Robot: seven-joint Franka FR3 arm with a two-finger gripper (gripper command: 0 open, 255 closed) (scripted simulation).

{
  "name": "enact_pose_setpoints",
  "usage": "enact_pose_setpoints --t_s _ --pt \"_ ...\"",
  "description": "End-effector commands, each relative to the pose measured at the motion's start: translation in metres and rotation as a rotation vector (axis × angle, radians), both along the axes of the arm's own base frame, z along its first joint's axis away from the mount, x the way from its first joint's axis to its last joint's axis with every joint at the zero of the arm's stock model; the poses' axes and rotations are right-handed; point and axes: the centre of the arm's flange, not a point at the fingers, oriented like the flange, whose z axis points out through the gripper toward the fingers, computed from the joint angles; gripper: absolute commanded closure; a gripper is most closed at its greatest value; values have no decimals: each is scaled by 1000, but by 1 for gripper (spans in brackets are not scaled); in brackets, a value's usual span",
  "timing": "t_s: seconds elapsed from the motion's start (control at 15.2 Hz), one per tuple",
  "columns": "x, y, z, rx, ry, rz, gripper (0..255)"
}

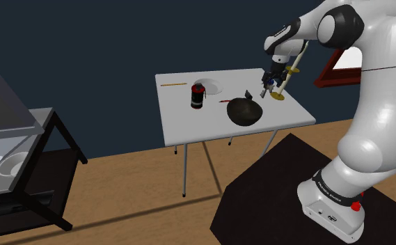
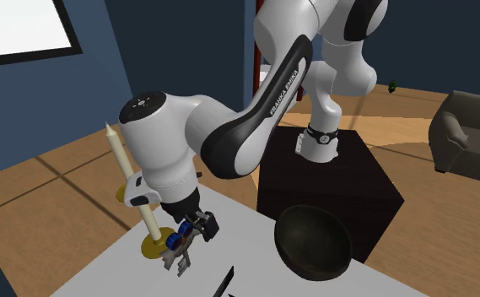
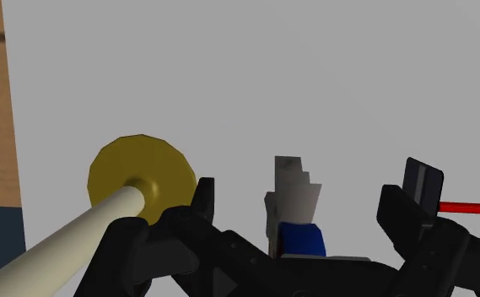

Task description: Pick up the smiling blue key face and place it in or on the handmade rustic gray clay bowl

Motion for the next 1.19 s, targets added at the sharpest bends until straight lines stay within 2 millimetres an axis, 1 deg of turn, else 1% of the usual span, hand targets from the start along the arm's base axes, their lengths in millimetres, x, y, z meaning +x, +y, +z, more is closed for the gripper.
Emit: enact_pose_setpoints --t_s 0.0,0.59,1.12 --pt "-2 -1 -1 0 2 -2 255" --pt "-1 -1 -1 0 2 -2 255" --pt "-1 -1 41 0 2 -2 255"
